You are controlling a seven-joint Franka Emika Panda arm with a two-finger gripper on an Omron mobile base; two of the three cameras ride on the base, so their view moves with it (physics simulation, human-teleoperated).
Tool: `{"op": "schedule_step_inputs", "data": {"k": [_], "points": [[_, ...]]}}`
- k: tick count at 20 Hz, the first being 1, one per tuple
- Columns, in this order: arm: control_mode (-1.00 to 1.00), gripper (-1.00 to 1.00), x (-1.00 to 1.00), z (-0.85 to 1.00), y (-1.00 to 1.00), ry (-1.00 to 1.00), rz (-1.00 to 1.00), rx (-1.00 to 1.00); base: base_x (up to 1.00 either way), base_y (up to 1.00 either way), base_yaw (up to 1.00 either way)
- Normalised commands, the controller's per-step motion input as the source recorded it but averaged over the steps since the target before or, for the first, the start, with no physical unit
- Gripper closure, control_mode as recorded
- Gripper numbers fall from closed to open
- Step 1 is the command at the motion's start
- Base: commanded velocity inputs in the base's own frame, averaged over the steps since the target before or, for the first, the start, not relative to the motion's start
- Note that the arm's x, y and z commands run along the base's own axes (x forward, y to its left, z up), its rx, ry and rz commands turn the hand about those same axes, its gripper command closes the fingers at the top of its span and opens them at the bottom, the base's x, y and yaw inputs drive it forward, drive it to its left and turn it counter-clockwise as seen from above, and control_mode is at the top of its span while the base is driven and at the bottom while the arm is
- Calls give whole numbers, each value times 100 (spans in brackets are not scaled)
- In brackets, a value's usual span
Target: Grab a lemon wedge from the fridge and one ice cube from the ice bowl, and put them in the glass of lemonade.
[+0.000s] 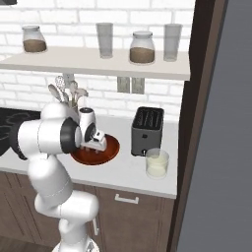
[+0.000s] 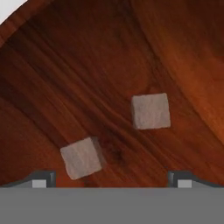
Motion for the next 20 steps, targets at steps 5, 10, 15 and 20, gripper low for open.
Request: {"op": "schedule_step_inputs", "data": {"k": [5, 10, 15, 20], "points": [[-100, -100, -2, 0, -30, -1, -2, 1, 0, 0, 0], [-100, -100, 1, 19, -25, 2, 0, 3, 0, 0, 0], [-100, -100, 10, 40, 1, 9, 2, 0, 0, 0, 0], [-100, -100, 4, 0, 0, 0, 1, 0, 0, 0, 0]]}}
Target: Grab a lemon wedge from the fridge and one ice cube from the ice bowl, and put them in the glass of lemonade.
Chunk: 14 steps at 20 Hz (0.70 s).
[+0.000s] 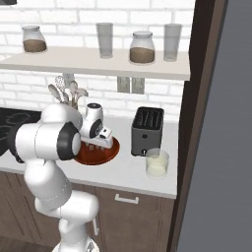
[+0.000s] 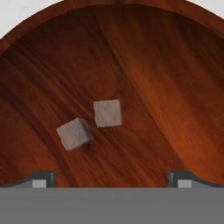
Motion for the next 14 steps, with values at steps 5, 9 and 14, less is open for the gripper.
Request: {"op": "schedule_step_inputs", "data": {"k": [5, 9, 14], "points": [[-100, -100, 8, -15, 0, 0, 0, 0, 0, 0, 0], [-100, -100, 0, -17, 4, 0, 0, 0, 0, 0, 0], [-100, -100, 0, -16, 0, 0, 0, 0, 0, 0, 0]]}}
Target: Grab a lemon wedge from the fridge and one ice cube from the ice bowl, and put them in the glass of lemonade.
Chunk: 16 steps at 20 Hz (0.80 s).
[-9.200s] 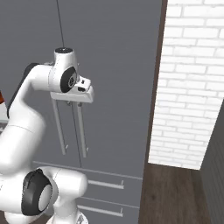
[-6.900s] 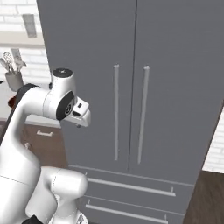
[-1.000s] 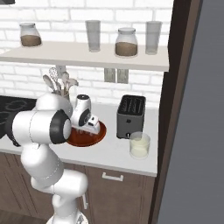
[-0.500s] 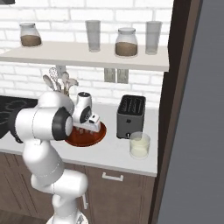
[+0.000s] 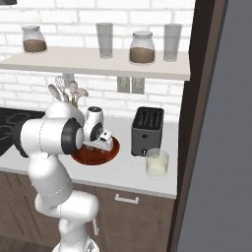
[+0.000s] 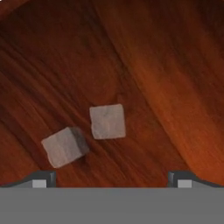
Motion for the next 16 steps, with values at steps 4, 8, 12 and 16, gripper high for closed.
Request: {"op": "schedule_step_inputs", "data": {"k": [4, 8, 12, 16], "points": [[-100, -100, 0, -2, 3, 0, 0, 0, 0, 0, 0], [-100, -100, 0, 0, 18, 0, 1, 0, 0, 0, 0], [-100, -100, 3, 0, 9, 0, 3, 0, 0, 0, 0], [-100, -100, 28, 0, 0, 0, 0, 0, 0, 0, 0]]}}
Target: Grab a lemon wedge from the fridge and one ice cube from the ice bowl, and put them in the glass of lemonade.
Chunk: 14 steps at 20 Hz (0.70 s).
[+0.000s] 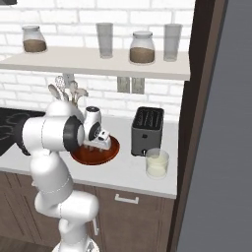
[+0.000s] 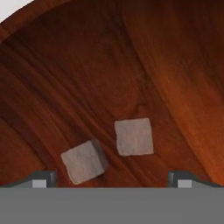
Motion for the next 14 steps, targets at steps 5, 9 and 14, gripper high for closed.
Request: {"op": "schedule_step_inputs", "data": {"k": [5, 9, 14], "points": [[-100, -100, 15, -1, 0, 0, 0, 0, 0, 0, 0], [-100, -100, 0, -30, 0, 0, 0, 0, 0, 0, 0], [-100, -100, 0, -15, 0, 0, 0, 0, 0, 0, 0]]}}
